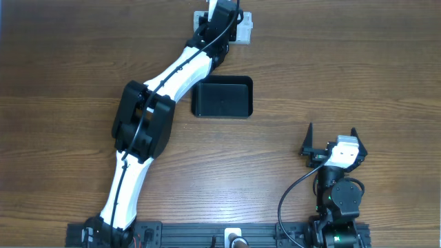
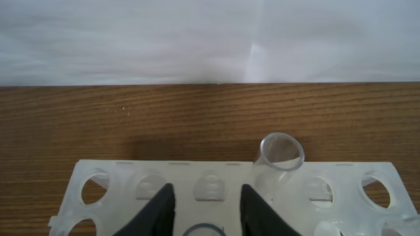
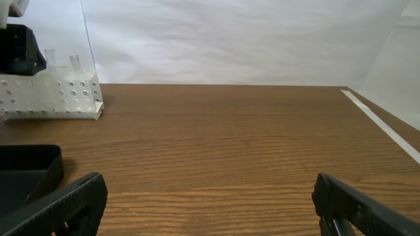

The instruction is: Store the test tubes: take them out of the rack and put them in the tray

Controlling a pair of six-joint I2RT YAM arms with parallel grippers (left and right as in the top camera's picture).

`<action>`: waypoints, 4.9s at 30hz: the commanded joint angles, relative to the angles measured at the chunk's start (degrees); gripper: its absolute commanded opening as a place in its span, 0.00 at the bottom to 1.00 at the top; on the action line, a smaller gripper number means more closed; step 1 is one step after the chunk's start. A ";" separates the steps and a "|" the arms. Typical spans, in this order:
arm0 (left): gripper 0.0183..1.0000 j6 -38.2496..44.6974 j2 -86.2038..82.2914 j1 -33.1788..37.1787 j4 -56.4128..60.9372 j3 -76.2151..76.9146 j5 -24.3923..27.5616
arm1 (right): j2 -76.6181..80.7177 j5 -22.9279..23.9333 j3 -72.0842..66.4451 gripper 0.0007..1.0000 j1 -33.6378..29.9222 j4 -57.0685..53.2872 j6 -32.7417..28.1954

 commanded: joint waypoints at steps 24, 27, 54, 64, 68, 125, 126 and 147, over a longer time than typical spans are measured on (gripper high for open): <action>0.12 -0.35 -7.23 0.20 0.57 1.18 0.35 | -0.46 -0.09 -0.35 0.99 -0.26 -0.13 -0.04; 0.12 1.11 -12.11 0.13 -0.50 1.18 0.33 | -0.46 -0.09 -0.35 0.99 -0.26 -0.11 -0.04; 0.11 -21.77 -27.41 -3.87 -39.23 -16.79 10.10 | -0.46 -0.09 -0.35 0.99 -0.26 -0.13 -0.04; 0.11 -21.51 -21.29 -5.33 -39.12 -17.05 9.57 | -0.46 -0.09 -0.35 0.99 -0.26 -0.11 -0.04; 0.12 -21.49 -19.02 -5.29 -38.69 -17.05 9.20 | -0.46 -0.09 -0.35 0.99 -0.26 -0.13 -0.04; 0.73 2.32 -65.40 7.26 -12.00 -36.26 6.49 | -0.46 -0.09 -0.35 0.99 -0.26 -0.13 -0.04; 0.75 3.26 -68.32 9.35 -8.92 -39.93 9.46 | -0.46 -0.09 -0.35 0.99 -0.26 -0.11 -0.04; 0.92 6.86 -120.04 22.86 18.05 -99.76 21.99 | -0.46 -0.09 -0.35 0.99 -0.26 -0.13 -0.04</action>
